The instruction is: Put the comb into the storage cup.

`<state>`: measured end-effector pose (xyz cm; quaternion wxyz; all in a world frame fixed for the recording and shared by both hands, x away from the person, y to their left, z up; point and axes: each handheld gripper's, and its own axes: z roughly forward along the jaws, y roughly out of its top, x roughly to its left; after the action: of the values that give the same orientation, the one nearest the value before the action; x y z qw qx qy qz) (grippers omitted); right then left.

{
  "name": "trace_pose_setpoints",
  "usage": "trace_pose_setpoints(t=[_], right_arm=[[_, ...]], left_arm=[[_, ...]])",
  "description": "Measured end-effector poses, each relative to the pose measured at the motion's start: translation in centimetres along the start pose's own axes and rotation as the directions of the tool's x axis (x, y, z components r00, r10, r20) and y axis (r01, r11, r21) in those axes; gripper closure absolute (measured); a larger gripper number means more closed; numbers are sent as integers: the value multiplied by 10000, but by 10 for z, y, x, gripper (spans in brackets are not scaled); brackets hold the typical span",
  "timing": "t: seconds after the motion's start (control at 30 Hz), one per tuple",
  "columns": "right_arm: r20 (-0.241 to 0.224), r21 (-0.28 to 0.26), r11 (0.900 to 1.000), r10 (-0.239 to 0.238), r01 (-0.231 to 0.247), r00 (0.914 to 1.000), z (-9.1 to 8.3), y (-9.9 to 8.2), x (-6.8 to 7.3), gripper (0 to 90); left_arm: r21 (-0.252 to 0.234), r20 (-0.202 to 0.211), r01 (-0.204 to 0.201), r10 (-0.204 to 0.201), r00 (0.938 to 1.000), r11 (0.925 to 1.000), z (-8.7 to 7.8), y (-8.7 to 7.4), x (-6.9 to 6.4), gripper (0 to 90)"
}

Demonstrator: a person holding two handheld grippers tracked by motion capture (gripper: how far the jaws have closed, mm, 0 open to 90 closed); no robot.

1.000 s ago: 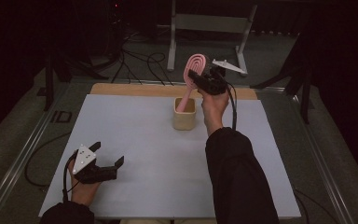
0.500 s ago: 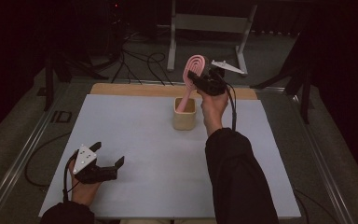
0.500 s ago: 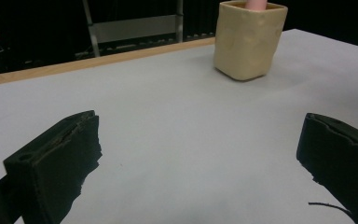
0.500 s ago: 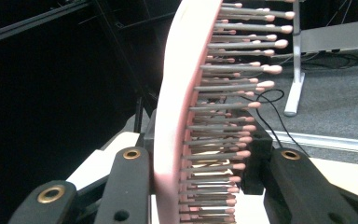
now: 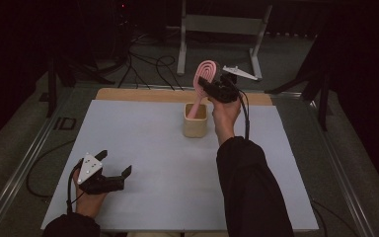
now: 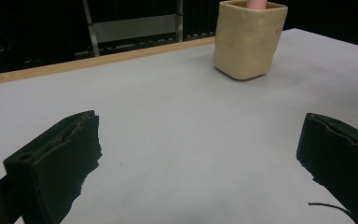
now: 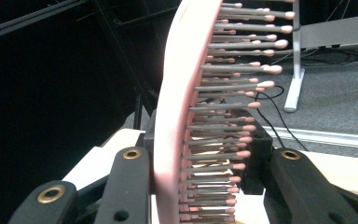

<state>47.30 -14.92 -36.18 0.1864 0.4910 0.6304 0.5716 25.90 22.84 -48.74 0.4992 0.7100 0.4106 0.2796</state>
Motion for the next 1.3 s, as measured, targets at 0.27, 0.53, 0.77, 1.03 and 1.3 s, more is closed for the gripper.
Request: trace_pose_setpoints(t=[0.27, 0.53, 0.77, 1.03, 1.3], right_arm=[[-11, 19, 10000, 58, -58, 10000, 1, -3, 0, 634], [14, 97, 10000, 5, -5, 10000, 3, -7, -1, 634], [48, 166, 9999, -5, 4, 10000, 4, -10, -2, 633], [64, 226, 9997, -26, 24, 10000, 6, -13, -2, 633], [86, 301, 9995, -1, -2, 10000, 8, -18, -2, 633]], left_arm=[[-10, -7, 10, -10, 10000, 10000, 0, 0, 0, 2], [-7, -4, 10, -10, 10000, 10000, 0, 0, 0, 2], [-2, -7, 11, -11, 10000, 10000, 0, 0, 0, 2], [10, -3, 11, -11, 10000, 10000, 0, 0, 0, 2], [18, -11, 6, -6, 10000, 10000, 0, 0, 0, 2]])
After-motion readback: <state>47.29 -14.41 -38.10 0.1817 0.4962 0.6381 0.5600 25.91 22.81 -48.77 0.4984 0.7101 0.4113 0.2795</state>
